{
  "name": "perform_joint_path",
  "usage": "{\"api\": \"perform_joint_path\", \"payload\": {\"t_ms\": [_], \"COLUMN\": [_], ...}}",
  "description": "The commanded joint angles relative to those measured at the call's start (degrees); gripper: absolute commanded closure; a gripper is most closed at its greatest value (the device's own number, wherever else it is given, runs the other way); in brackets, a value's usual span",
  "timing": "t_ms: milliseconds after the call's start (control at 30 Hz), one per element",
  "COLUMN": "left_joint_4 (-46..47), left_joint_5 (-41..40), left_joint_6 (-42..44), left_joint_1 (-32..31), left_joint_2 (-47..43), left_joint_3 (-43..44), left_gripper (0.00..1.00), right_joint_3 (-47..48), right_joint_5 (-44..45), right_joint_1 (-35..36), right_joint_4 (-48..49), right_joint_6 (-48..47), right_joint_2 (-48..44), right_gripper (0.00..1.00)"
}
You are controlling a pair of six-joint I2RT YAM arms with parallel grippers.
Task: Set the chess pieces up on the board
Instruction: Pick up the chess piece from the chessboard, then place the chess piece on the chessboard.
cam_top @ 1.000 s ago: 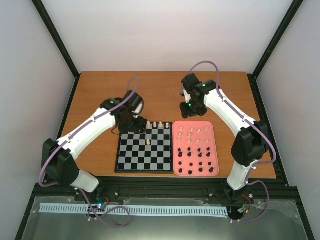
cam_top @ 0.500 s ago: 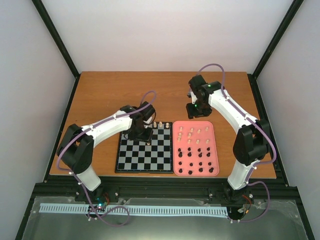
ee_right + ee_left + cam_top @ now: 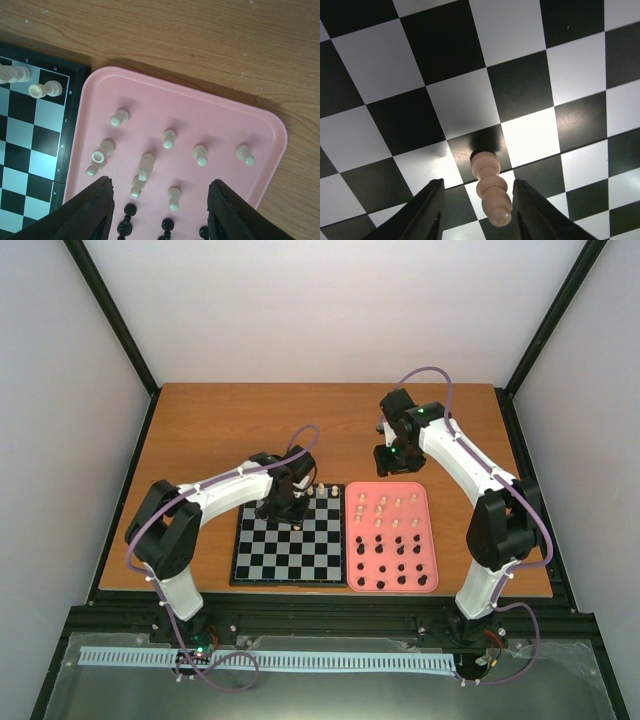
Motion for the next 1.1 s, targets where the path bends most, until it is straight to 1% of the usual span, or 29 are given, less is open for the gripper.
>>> {"api": "perform_joint_path", "payload": {"t_ms": [0, 67, 100, 200, 367, 400, 533, 667, 767, 867, 1067], "left_joint_4": [1.8, 1.7, 1.7, 1.8, 0.7, -0.2, -4.3, -6.6, -5.6, -4.4, 0.4], "left_joint_5": [0.5, 0.6, 0.7, 0.9, -0.4, -1.3, -6.2, -8.3, -8.8, -9.6, -7.9], "left_joint_6": [0.4, 0.5, 0.5, 0.6, 0.4, 0.3, 0.8, 1.6, 2.5, 3.2, 3.1], "left_joint_1": [-0.8, -0.8, -0.8, -0.7, -0.8, -0.8, 0.0, 4.4, 8.1, 10.3, 14.0], "left_joint_2": [1.2, 1.6, 1.8, 2.1, 1.8, 1.5, -1.5, -3.7, -4.3, -3.3, -0.7], "left_joint_3": [1.3, 1.7, 1.7, 1.6, 1.6, 2.1, 4.6, 5.7, 5.8, 6.6, 7.2], "left_gripper": [0.64, 0.74, 0.77, 0.8, 0.98, 0.99, 0.99, 0.99, 0.99, 0.99, 0.99], "right_joint_3": [-0.7, -0.7, -0.7, -0.8, -1.0, -1.0, -0.7, -0.6, -1.0, -0.9, -0.6], "right_joint_5": [0.5, 0.6, 0.6, 0.4, 0.3, 0.3, 0.5, 0.5, 0.2, 0.1, -0.1], "right_joint_1": [-0.7, -0.7, -0.7, -0.8, -0.8, -0.8, -0.9, -1.0, -1.2, -1.2, -1.3], "right_joint_4": [0.6, 0.5, 0.5, 0.5, 0.6, 0.6, 0.5, 0.5, 0.7, 0.7, 0.5], "right_joint_6": [-0.6, -0.6, -0.6, -0.6, -0.6, -0.6, -0.6, -0.6, -0.7, -0.6, -0.8], "right_joint_2": [-1.7, -1.7, -1.7, -1.6, -1.4, -1.4, -1.3, -1.3, -1.4, -1.3, -1.0], "right_gripper": [0.48, 0.48, 0.48, 0.48, 0.48, 0.48, 0.48, 0.48, 0.48, 0.48, 0.48]}}
